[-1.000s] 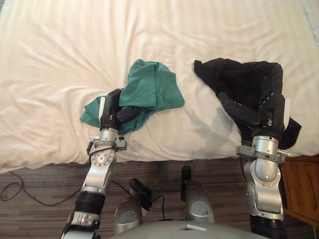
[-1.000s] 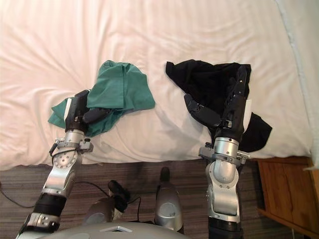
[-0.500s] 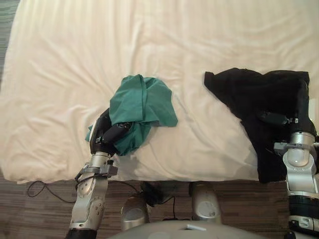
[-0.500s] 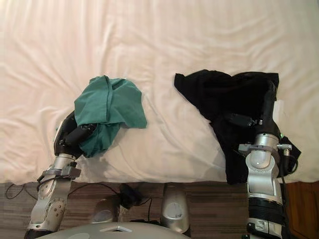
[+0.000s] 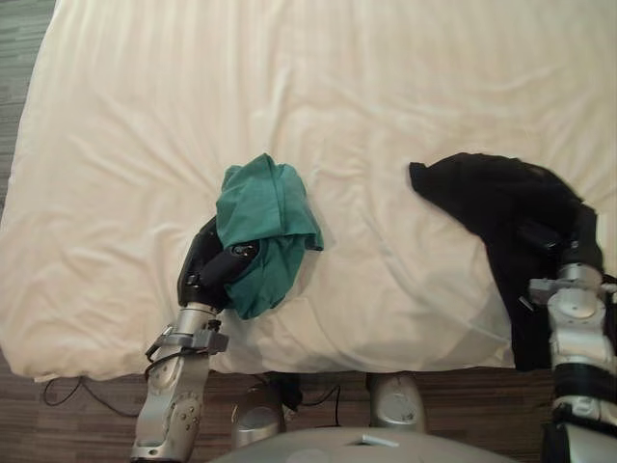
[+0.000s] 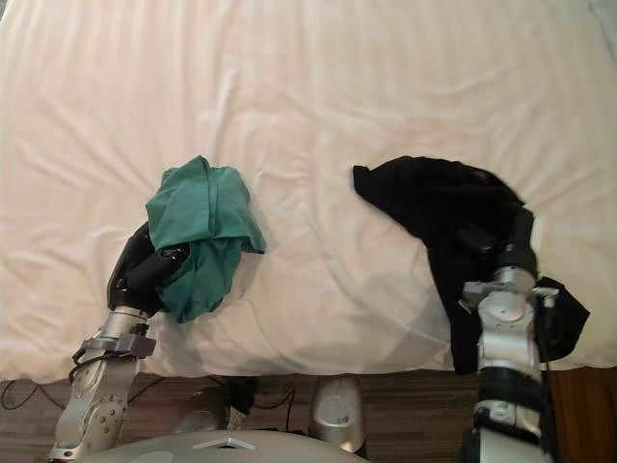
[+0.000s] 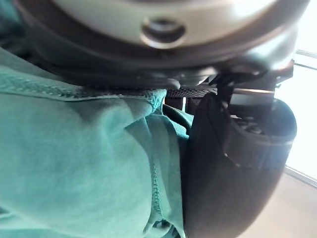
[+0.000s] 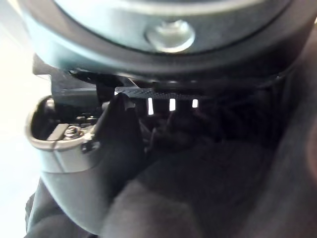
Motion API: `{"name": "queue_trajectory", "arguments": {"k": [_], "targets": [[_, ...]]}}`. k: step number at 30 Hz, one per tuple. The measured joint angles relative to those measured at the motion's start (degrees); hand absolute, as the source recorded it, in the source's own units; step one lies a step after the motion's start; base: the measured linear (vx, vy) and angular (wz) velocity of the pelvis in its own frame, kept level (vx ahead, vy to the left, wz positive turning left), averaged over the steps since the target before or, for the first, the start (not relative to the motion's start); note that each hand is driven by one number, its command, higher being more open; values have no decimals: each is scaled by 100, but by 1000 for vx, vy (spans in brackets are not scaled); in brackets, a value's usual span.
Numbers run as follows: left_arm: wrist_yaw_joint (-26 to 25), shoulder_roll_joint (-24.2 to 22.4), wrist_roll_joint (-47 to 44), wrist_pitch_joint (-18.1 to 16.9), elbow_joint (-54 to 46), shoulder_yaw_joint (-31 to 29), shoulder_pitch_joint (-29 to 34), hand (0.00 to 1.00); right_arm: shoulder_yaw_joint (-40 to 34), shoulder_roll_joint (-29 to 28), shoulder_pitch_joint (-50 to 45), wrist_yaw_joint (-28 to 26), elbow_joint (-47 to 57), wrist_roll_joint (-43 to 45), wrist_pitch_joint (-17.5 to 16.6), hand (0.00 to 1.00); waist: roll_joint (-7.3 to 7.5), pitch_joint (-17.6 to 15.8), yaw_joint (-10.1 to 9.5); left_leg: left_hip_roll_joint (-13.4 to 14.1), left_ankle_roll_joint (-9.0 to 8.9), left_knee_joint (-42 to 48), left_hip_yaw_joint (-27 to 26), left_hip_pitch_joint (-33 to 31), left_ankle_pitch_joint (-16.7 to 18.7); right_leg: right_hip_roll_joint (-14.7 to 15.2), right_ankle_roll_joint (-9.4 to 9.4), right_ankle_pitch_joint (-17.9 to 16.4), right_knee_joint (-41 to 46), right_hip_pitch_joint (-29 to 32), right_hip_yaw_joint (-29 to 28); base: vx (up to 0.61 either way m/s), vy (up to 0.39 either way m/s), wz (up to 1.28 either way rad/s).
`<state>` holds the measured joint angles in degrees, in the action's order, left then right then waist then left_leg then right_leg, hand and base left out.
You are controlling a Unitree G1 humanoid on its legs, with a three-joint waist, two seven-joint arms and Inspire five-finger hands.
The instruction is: Tidy up the quilt and then pick up the clothes from the bed and put them into the laundry hamper
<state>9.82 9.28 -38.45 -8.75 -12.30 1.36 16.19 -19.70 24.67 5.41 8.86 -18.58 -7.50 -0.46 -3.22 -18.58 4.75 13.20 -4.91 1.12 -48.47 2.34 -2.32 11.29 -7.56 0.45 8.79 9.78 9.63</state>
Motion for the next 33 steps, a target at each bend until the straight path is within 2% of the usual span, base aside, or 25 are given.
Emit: {"name": "queue_trajectory", "arguments": {"k": [5,6,7,8,9,10,12,13,14,15,17,18,19,20,23,24,25,26,27,28,29,30,31,32,33], "targets": [[-186,-434,146,20,424,36,-43,0,962,-1377,-1314,-78,975,586,-260,0,70,537,35,252,-3,374,310,162,5,-98,81,-219,0,-420,183,97,-89,8],[-261,-485,317,20,585,53,-45,0,1178,-1622,-1529,-170,1014,786,-314,0,176,624,27,305,-117,596,516,116,162,-14,101,-231,-13,-571,202,33,15,26],[-343,-510,475,23,756,169,-74,0,1336,-1718,-1646,-248,1017,930,-367,0,174,683,5,147,-190,211,996,105,278,-13,109,-237,-15,-681,291,21,39,24],[-409,-522,603,24,801,221,-52,0,1412,-1739,-1653,-291,1017,1074,-371,0,137,706,-9,89,-104,15,1183,91,79,-53,87,-252,10,-695,312,-41,83,23],[-481,-513,864,56,922,240,22,0,1574,-1862,-1706,-355,1001,1304,-388,0,230,813,0,46,-231,-39,1292,106,145,-52,-19,-414,132,-704,363,41,61,43],[-575,-546,1036,165,1105,236,2,0,1720,-2042,-1825,-409,1003,1541,-401,0,363,856,-6,-32,-243,-33,1522,77,156,43,73,-561,431,-697,405,50,40,54],[-721,-639,1179,224,1233,227,-13,0,1952,-2174,-1882,-580,1009,1810,-402,0,470,880,-214,-64,-237,17,1786,21,158,53,139,-603,865,-472,56,15,7,31],[-798,-680,1200,225,1245,225,-57,0,2052,-2251,-1817,-661,1058,1930,-403,0,455,870,-267,-68,-231,64,2025,-99,162,50,126,-651,1140,-254,-219,-75,-39,60],[-850,-718,1212,226,1265,243,-118,0,2228,-2343,-1831,-737,1162,2195,-415,0,418,846,-178,-98,-229,103,2395,-316,158,-99,265,-1070,1255,-260,-867,-141,-117,104],[-861,-761,1212,227,1319,246,-157,0,2340,-2372,-1887,-769,1205,2288,-427,0,484,864,-118,-203,-210,129,2631,-400,124,-119,383,-1231,1145,-430,-1059,-183,-136,155],[-904,-970,1210,232,1526,345,-204,0,2721,-2458,-2251,-975,1224,2981,-488,0,439,897,-131,-451,-154,10,3508,-498,14,-113,310,-1640,661,-1179,-1272,-206,-112,184],[-890,-968,1210,231,1489,357,-142,0,2812,-2497,-2342,-1009,1223,3089,-499,0,431,899,-138,-473,-166,-74,3651,-511,-55,-123,311,-1839,586,-1283,-1261,-158,-113,150],[-885,-979,1210,225,1469,346,-31,0,2911,-2507,-2401,-1017,1222,3138,-506,0,459,922,-149,-506,-167,-163,3742,-532,-148,-154,164,-1962,546,-1347,-1192,-201,-199,125],[-899,-1063,1210,228,1460,323,90,0,3059,-2454,-2434,-1032,1223,3262,-523,0,368,963,-227,-444,-164,-329,3905,-614,-201,-310,168,-1973,538,-1375,-987,-220,-227,145],[-915,-1254,1208,235,1375,360,527,0,3018,-2137,-2398,-999,1233,3254,-768,0,-32,979,-384,-374,95,-318,4388,-1170,-459,-478,125,-1776,520,-1407,-138,-167,-114,150],[-967,-1295,1222,242,1370,325,709,0,2982,-1979,-2398,-941,1241,3172,-798,0,-157,1045,-413,-367,325,-237,4330,-1404,-448,-484,106,-1748,513,-1458,229,-100,-11,160],[-1052,-1318,1230,249,1372,318,747,0,2928,-1963,-2409,-861,1252,3004,-800,0,-156,1052,-419,-364,592,-201,4129,-1486,-306,-468,94,-1722,497,-1519,417,-92,5,205],[-1135,-1270,1233,255,1390,207,731,0,2804,-1965,-2416,-704,1244,2780,-796,0,-73,1035,-439,-323,1398,7,3331,-1686,372,-421,215,-1558,356,-1647,867,-67,24,179],[-1170,-1261,1236,251,1391,151,713,0,2758,-1973,-2401,-663,1218,2676,-796,0,-2,1028,-474,-268,1363,97,3001,-1748,646,-391,279,-1486,265,-1689,982,-58,67,183],[-1219,-1222,1236,203,1383,27,692,0,2710,-1991,-2316,-640,1150,2513,-800,0,116,1015,-528,-209,1343,347,2607,-1895,680,-262,303,-1518,198,-1719,1160,-14,68,110],[-1342,-1295,1243,177,1428,-77,767,0,2641,-1910,-2244,-570,1099,2207,-771,0,-59,1028,-693,-77,1275,849,2444,-1984,648,-403,183,-1637,369,-1702,1426,-23,53,142],[-1389,-1346,1298,180,1479,-62,870,0,2512,-1709,-2207,-548,1008,1963,-780,0,-341,1029,-604,-135,1454,627,2583,-2023,398,-473,356,-1794,617,-1683,1488,-53,26,147],[-1412,-1336,1391,176,1488,-77,880,0,2451,-1666,-2197,-547,920,1866,-775,0,-306,1103,-499,-197,1401,451,2585,-2024,463,-603,460,-1863,420,-1684,1416,-119,28,225],[-1423,-1263,1520,174,1599,-204,815,0,2230,-1748,-2218,-540,778,1699,-802,0,-94,1167,-282,-376,1416,533,2205,-2163,866,-533,492,-1731,97,-1759,1621,-112,51,191],[-1438,-1240,1649,170,1738,-253,694,0,2051,-1814,-2196,-482,665,1689,-829,0,0,1141,-320,-290,1495,1075,2102,-2253,742,-329,384,-1635,229,-1738,1935,-80,39,163]]}}
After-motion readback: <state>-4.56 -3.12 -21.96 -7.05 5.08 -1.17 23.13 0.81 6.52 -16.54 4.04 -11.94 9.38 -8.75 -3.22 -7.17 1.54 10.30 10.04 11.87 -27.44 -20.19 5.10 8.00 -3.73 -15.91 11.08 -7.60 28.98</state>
